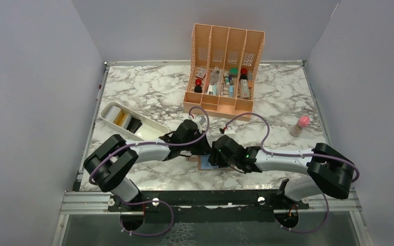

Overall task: Put the credit cards into the card holder
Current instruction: Turn over the card slot in the card holder.

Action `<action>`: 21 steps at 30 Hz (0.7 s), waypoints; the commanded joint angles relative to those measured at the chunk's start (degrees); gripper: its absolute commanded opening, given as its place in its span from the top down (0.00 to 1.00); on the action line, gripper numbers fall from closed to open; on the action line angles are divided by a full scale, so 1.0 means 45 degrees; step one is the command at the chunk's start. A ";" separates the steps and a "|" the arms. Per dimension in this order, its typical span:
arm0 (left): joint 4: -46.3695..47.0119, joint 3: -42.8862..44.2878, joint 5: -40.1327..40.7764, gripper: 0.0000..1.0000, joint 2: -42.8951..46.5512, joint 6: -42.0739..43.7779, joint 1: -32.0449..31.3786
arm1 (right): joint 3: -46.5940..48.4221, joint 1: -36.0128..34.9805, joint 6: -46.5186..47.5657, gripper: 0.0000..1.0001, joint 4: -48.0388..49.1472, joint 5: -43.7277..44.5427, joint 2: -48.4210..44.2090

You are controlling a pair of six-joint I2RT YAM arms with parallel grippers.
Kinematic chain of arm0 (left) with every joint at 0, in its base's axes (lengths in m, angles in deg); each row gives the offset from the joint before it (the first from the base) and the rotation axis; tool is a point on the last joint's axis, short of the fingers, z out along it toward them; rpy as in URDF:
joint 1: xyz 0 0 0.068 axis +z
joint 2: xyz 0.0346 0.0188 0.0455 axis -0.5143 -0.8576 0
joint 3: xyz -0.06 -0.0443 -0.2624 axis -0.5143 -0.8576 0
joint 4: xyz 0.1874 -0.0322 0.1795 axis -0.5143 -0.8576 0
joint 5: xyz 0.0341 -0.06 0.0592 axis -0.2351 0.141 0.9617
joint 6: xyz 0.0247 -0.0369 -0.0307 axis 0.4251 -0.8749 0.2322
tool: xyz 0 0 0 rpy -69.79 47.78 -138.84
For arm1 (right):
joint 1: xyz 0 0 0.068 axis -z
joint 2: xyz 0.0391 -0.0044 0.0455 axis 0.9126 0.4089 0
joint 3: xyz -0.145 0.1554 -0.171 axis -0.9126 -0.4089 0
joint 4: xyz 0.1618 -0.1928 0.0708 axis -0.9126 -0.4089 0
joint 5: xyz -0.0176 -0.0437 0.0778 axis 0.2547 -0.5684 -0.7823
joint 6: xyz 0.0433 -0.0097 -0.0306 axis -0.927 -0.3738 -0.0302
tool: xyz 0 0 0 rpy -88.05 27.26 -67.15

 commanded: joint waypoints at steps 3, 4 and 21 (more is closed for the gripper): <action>0.0494 0.0729 -0.0234 0.81 -0.0421 -0.0060 -0.0486 | 0.0583 0.0062 0.0302 0.47 -0.2323 0.0296 -0.1314; 0.0523 0.0818 -0.0250 0.81 -0.0469 -0.0073 -0.0581 | 0.0623 0.0072 0.0349 0.45 -0.2631 0.0336 -0.1595; 0.0972 0.1793 -0.0499 0.80 -0.1482 -0.0589 -0.1494 | 0.0979 0.0059 -0.0143 0.55 -0.5655 0.0678 -0.3929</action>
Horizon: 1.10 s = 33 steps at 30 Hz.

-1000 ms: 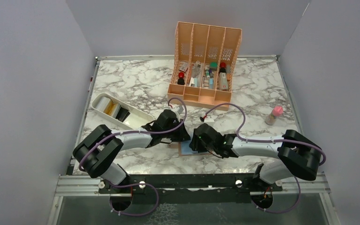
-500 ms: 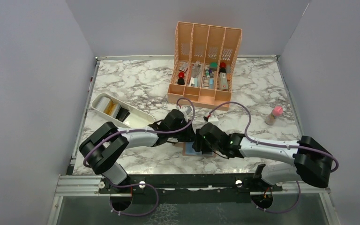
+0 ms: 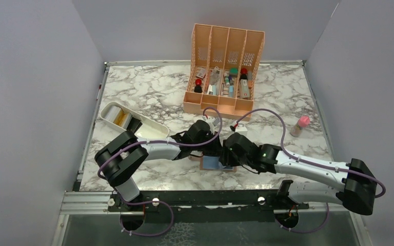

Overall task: Put the credit cards into the card holder
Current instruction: Turn over the card slot in the card holder.

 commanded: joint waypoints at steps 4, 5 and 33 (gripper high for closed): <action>0.0299 -0.0014 0.0222 0.80 0.0172 -0.0212 -0.0074 | -0.0250 0.0061 -0.0647 0.62 -0.0037 0.0016 -0.0645; 0.0232 0.0003 0.0262 0.80 0.0229 -0.0198 -0.0068 | -0.0235 0.0060 -0.0669 0.63 -0.0047 -0.0014 -0.0662; -0.4704 0.0196 0.4583 0.76 0.3015 0.0582 -0.0085 | -0.1800 0.0073 -0.2596 0.81 0.0850 0.1727 0.1115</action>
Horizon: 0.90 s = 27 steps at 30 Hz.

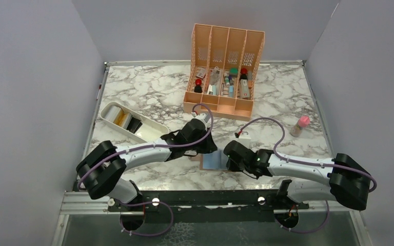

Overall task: Put the credit cards into the card holder
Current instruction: Turn over the card slot in the card holder.

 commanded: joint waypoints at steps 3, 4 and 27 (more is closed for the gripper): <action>-0.2938 0.0308 0.2965 0.76 0.1192 0.0729 -0.0006 | -0.0042 0.0059 -0.0741 0.81 -0.0411 0.1114 0.0143; -0.3076 0.0301 0.3102 0.76 0.1289 0.0724 0.0009 | -0.0033 0.0067 -0.0728 0.81 -0.0505 0.1136 0.0053; -0.4609 0.1434 0.9033 0.65 0.5450 1.0901 0.5127 | 0.0263 0.0061 0.1449 0.44 0.0050 -0.0270 -0.4699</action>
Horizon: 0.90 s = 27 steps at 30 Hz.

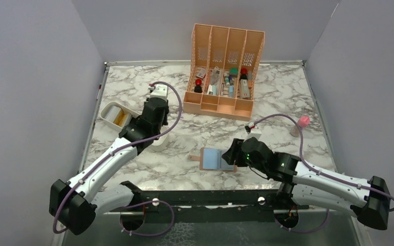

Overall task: Put the credit cards into the card holder
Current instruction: Turn over the card slot in the card holder, then pick up the credit card from the storage box.

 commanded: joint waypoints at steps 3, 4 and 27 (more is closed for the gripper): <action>0.1051 -0.0187 0.0862 0.59 0.0192 0.5458 0.2638 | 0.0451 0.0064 0.1052 0.44 0.0183 -0.0093 -0.0239; 0.0868 -0.0138 0.0354 0.57 0.0062 0.6059 0.3237 | 0.0518 0.0072 0.1179 0.44 0.0163 -0.0058 -0.0218; 0.2462 -0.0502 -0.1494 0.37 -0.5290 0.8955 0.7612 | 0.0899 0.0060 0.2925 0.44 0.0676 0.0469 0.0011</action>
